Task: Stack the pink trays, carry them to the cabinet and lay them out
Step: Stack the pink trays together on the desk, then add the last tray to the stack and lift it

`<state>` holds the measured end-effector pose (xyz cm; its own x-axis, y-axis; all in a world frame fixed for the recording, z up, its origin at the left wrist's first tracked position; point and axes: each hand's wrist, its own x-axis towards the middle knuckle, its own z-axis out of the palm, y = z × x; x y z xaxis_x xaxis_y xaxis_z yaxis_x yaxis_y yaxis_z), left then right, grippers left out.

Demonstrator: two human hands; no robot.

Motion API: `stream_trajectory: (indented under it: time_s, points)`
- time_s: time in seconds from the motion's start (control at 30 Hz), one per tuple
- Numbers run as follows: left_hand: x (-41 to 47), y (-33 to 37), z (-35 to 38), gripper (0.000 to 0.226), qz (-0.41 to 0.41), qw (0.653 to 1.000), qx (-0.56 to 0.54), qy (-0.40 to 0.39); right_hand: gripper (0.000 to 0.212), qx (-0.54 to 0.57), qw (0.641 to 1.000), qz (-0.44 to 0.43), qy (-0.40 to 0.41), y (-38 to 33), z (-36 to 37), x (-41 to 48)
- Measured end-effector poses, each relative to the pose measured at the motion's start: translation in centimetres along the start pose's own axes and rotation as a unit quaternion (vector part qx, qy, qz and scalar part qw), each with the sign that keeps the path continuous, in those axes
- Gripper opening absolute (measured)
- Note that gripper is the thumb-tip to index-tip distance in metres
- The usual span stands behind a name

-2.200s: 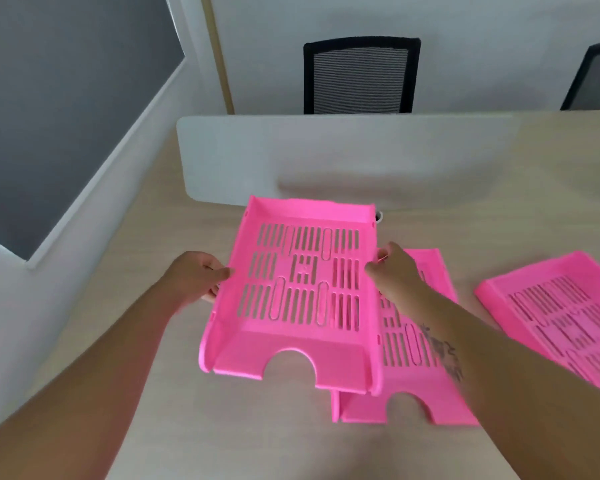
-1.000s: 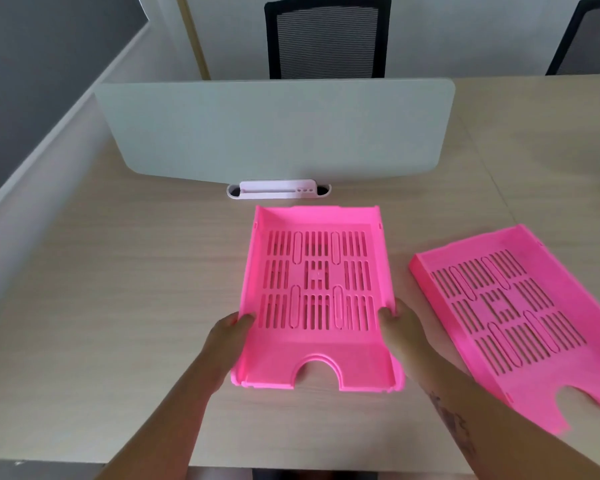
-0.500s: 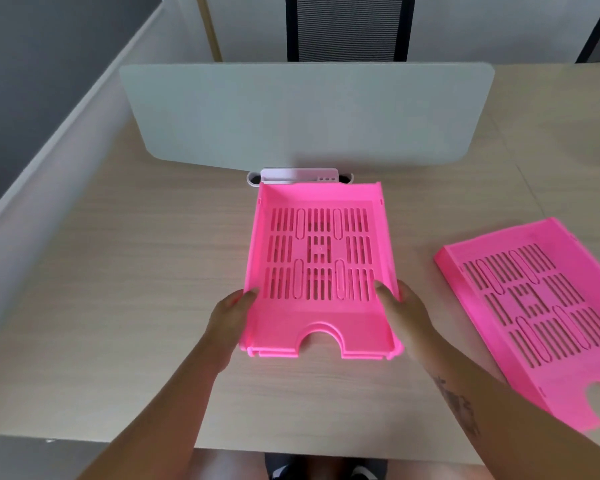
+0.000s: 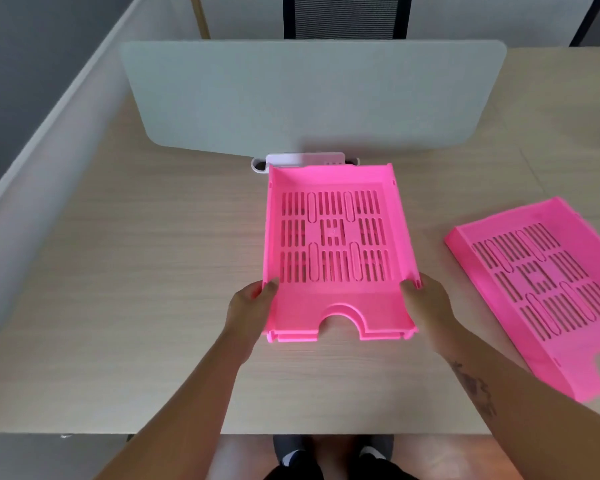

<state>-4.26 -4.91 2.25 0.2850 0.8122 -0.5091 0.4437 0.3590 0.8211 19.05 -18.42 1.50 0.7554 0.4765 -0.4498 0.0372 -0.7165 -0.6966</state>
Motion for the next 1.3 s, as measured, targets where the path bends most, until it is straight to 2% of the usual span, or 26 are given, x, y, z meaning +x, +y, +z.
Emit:
stream_trajectory:
  time_s: [0.13, 0.4, 0.5, 0.67, 0.77, 1.0, 1.13, 1.2, 1.3]
  points:
    - [-0.3, -0.7, 0.0, 0.021, 0.000, 1.000, 0.009, -0.004, 0.028, -0.010, 0.999, 0.018, 0.034, 0.8, 0.4, -0.7]
    - [0.5, -0.3, -1.2, 0.019, -0.004, 1.000, -0.016, -0.004, 0.028, 0.040, 0.998, 0.038, 0.029, 0.5, 2.1, -1.3]
    - [1.0, -0.2, -3.1, 0.014, 0.000, 0.999, -0.033, -0.005, 0.029, 0.070, 0.997, 0.026, 0.003, -0.4, 3.4, -1.8]
    - [-0.5, -2.8, -3.6, 0.009, 0.019, 0.999, 0.040, 0.019, 0.039, 0.091, 0.996, 0.011, 0.019, 1.1, 5.2, -3.6]
    - [-1.2, -3.7, -3.2, 0.013, 0.019, 0.998, 0.042, 0.049, 0.039, 0.105, 0.994, 0.011, 0.030, 2.5, 5.7, -4.3]
    - [-1.0, -3.8, -2.8, 0.026, 0.016, 0.997, 0.035, 0.065, 0.036, 0.117, 0.992, -0.011, 0.056, 2.9, 6.6, -4.0]
    - [-0.6, -3.7, -2.9, 0.018, 0.020, 0.997, 0.053, 0.058, 0.035, 0.097, 0.995, -0.025, 0.023, 3.3, 5.8, -3.2]
    - [-0.4, -2.9, -3.0, 0.029, 0.047, 0.995, 0.065, 0.058, 0.042, 0.096, 0.995, -0.026, -0.007, 3.3, 4.6, -2.8]
    - [-0.5, -1.0, -2.4, 0.057, 0.118, 0.982, 0.102, 0.108, 0.069, 0.080, 0.994, -0.043, -0.062, 3.0, 1.9, -2.1]
